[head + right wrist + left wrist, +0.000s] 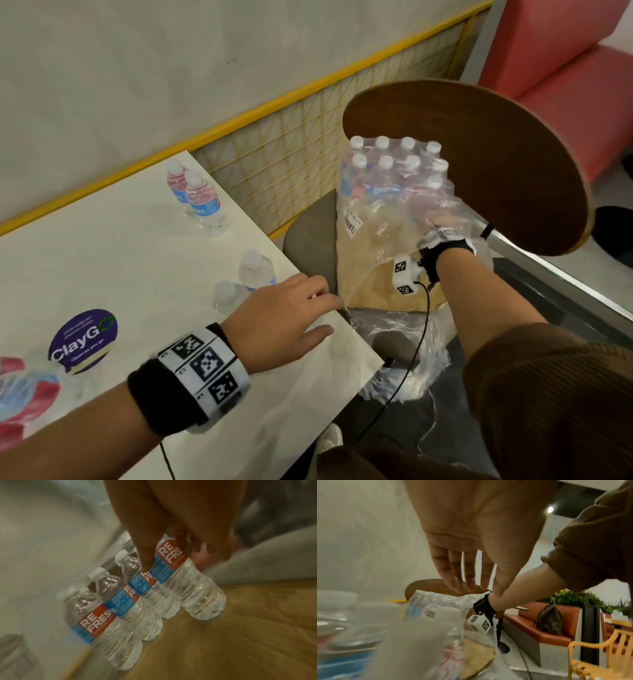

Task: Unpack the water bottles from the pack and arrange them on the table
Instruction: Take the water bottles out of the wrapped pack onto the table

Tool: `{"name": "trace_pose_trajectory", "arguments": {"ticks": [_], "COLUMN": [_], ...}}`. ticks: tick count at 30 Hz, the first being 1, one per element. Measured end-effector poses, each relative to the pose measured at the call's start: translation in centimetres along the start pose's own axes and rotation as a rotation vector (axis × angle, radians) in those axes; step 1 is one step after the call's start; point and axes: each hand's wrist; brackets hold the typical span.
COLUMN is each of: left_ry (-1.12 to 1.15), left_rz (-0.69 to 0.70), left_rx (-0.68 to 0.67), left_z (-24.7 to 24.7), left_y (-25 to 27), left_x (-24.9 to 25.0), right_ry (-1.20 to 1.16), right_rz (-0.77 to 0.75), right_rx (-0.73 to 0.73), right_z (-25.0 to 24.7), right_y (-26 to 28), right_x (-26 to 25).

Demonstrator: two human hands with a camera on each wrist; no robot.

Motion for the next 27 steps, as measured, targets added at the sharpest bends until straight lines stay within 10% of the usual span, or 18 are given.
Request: {"name": "trace_pose_trajectory", "arguments": {"ticks": [8,16,27], "left_ry": [0.078,0.070,0.048], "left_rz": [-0.166,-0.258,-0.273], "left_rx": [-0.129,-0.266,-0.209], "left_z": [2.7,4.0,2.3], "left_y": [-8.0,-11.9,-10.0], "left_x": [1.5,0.9,1.6], "right_ry": [0.003,-0.972,-0.904], "right_rz": [-0.208,-0.168,-0.522], "right_rx": [0.000,-0.030,-0.387], "right_z": [2.9,2.8,2.9], "right_y": [1.0,6.2,10.3], "right_x": [0.7,0.3,0.3]}}
Point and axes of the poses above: each hand's wrist, its own y-axis away from the middle knuckle, its own z-axis out of the palm, x = y × z, and after that the axes turned 9 degrees about x, right-handed
